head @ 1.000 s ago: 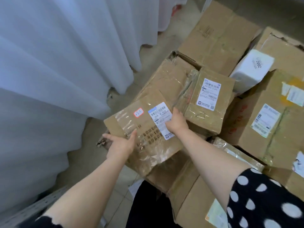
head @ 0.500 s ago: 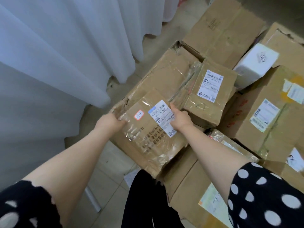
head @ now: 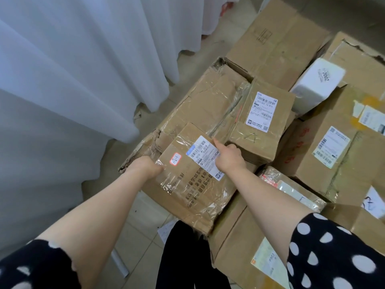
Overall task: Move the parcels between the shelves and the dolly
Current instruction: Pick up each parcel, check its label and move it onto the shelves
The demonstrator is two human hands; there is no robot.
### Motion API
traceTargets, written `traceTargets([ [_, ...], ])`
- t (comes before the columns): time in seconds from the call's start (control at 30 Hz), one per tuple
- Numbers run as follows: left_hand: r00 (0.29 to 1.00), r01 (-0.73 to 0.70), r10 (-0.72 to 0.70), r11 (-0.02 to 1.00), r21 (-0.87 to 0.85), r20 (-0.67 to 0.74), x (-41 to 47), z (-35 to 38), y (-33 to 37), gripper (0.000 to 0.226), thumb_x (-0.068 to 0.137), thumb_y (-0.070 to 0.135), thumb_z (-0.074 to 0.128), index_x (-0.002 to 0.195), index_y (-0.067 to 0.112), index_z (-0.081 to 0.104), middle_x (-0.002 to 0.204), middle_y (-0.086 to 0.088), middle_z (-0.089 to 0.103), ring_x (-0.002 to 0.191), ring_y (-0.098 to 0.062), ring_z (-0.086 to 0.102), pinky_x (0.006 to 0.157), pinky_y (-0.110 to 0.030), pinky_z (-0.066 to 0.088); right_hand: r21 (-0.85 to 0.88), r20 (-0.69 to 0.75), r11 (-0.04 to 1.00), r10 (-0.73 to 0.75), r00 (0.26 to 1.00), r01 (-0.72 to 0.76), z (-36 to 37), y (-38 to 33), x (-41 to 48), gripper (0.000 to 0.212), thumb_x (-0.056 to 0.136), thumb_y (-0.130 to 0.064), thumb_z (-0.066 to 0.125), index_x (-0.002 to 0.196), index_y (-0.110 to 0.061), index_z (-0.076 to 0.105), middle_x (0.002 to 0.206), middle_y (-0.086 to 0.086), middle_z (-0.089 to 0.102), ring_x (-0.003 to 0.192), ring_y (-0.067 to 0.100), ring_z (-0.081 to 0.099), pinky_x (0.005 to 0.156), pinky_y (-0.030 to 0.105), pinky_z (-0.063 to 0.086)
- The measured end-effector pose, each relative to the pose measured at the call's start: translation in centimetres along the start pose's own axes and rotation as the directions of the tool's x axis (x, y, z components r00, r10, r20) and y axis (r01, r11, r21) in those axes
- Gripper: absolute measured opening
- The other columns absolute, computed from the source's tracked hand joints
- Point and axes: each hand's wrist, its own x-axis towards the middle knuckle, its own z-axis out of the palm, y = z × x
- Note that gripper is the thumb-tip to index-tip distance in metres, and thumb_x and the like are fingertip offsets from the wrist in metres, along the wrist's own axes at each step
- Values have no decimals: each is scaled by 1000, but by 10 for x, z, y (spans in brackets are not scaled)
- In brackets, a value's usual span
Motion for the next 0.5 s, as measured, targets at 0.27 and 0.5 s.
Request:
traceTargets([
  [0.27, 917, -327, 286, 939, -111, -280, -2, -19, 88, 46, 91, 31, 50, 134, 16, 48, 121, -2, 61, 98, -25, 60, 74, -28, 46, 240, -544, 961, 250, 801, -137, -25, 39, 14, 43, 92, -11, 49, 136, -10, 45, 136, 13, 42, 125, 32, 37, 103, 39, 31],
  [0.5, 784, -569, 580, 814, 117, -223, 15, 11, 199, 47, 97, 28, 44, 141, 13, 41, 129, -10, 59, 125, -26, 49, 118, -39, 10, 515, -312, 753, 611, 728, -411, -38, 95, 43, 80, 89, -40, 61, 148, -6, 20, 148, 18, 32, 135, 35, 32, 109, 44, 29],
])
